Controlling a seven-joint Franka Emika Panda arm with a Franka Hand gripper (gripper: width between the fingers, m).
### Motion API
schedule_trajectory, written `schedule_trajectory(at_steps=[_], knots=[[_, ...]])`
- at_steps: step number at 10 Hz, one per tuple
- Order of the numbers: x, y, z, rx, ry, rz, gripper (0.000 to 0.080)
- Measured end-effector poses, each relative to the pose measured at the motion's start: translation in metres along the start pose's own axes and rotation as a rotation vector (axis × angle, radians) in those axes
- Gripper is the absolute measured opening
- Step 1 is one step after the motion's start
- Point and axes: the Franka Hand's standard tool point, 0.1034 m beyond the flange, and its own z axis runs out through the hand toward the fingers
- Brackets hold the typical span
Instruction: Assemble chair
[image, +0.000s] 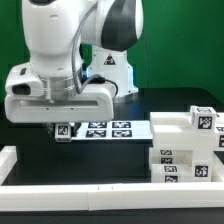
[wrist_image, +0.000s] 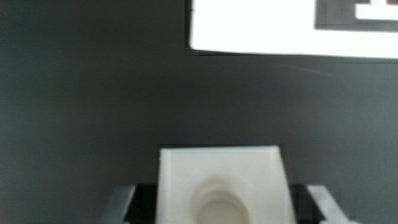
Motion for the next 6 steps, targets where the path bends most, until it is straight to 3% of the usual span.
schedule_trajectory(at_steps=[2,5,6], knots=[[0.008,-0.002,0.001,-0.022,0.144,0.022,0.0265],[-0.003,0.012,0.008,-0.133,0.367,0.017,0.0265],[-0.007,0.011,0.013,-0.131,0.372,0.02,0.0265]])
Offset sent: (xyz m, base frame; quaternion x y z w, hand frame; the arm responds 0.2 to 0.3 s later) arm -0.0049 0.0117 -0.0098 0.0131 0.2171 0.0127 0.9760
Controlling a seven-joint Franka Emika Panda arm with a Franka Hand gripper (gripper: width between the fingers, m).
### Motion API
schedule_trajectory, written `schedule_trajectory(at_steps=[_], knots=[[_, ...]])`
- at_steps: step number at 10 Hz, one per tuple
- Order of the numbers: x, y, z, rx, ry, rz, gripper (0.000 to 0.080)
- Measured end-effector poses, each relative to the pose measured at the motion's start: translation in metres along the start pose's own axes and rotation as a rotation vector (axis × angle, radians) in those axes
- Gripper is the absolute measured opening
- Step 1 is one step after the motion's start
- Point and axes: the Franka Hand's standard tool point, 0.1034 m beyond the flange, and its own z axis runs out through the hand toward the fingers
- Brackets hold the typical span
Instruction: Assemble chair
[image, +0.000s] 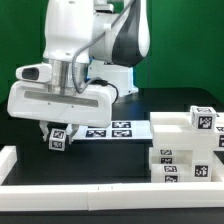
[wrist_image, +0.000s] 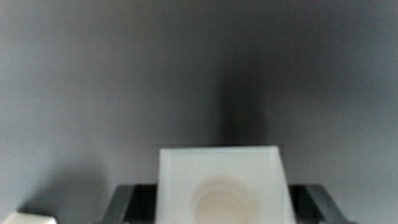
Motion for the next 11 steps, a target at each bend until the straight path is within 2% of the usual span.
schedule_trajectory(at_steps=[2,3,4,5,6,7,8,9,11], knots=[[0.001,0.0,0.0,0.003,-0.002,0.001,0.0271],[0.0,0.0,0.001,0.003,-0.003,0.001,0.0468],[0.0,0.0,0.001,0.003,-0.003,0.0,0.0468],[0.0,0.0,0.001,0.002,-0.004,0.001,0.0609],[0.0,0.001,0.001,0.001,-0.004,0.002,0.0641],[-0.001,0.003,-0.001,0.024,-0.042,-0.003,0.0641],[0.005,0.009,-0.009,0.065,-0.095,0.018,0.0648],[0.019,0.017,-0.017,0.085,-0.105,0.033,0.0648],[0.032,0.004,-0.025,0.182,-0.271,0.103,0.0649]])
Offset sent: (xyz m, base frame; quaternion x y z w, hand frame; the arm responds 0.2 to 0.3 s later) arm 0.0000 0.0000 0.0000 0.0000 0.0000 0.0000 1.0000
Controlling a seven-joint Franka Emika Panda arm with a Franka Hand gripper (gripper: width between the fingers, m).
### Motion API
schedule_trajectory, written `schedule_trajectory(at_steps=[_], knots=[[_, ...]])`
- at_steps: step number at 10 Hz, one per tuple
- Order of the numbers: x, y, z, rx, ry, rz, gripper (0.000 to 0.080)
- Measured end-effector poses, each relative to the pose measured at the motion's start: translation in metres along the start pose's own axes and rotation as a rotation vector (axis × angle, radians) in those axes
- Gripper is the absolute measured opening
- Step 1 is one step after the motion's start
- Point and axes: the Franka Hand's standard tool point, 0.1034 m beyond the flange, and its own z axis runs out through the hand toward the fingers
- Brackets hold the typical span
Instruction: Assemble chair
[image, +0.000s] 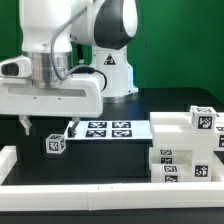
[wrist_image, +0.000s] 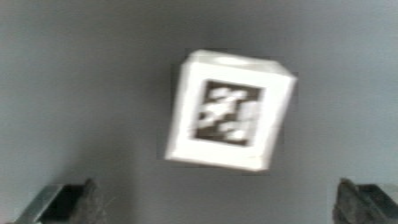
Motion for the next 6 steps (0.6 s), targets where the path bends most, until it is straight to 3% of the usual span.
schedule_trajectory(at_steps=[1,3,4,6], knots=[[0.007,-0.007,-0.003,0.029,-0.062,0.017,0.0649],[0.009,-0.014,-0.001,0.053,-0.184,0.026,0.0649],[0.003,-0.017,0.0,0.073,-0.266,0.025,0.0649],[0.004,-0.008,0.004,0.072,-0.439,0.006,0.0649]])
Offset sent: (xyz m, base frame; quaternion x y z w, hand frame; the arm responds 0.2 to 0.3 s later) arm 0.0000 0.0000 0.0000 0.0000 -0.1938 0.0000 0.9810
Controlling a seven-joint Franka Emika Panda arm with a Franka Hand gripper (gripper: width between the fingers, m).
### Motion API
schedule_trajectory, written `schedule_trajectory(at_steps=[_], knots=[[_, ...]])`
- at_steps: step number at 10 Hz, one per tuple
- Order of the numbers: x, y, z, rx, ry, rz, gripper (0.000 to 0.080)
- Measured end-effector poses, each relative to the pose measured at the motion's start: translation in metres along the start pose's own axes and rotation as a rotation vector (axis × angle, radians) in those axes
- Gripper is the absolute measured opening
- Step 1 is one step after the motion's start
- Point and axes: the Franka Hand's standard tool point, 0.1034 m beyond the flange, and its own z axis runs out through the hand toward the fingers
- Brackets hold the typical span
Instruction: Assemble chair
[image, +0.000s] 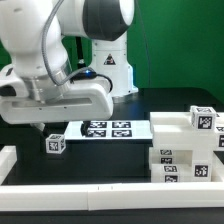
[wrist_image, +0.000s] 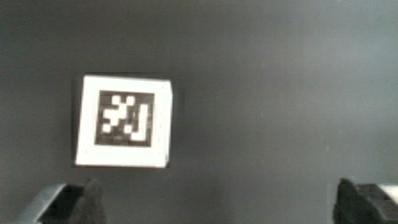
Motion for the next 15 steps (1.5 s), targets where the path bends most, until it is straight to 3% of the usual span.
schedule_trajectory(at_steps=[3,6,7,9,10,13,15], knots=[[-0.006,0.028,-0.003,-0.043,-0.242,-0.011,0.0649],[-0.005,0.028,0.005,-0.036,-0.276,0.007,0.0649],[-0.009,0.026,0.012,-0.011,-0.338,0.083,0.0649],[-0.011,0.018,0.01,0.0,-0.466,0.152,0.0649],[-0.008,0.016,0.006,-0.01,-0.462,0.147,0.0649],[-0.008,0.018,0.008,-0.008,-0.462,0.149,0.0649],[-0.009,0.023,0.027,-0.015,-0.496,0.198,0.0649]])
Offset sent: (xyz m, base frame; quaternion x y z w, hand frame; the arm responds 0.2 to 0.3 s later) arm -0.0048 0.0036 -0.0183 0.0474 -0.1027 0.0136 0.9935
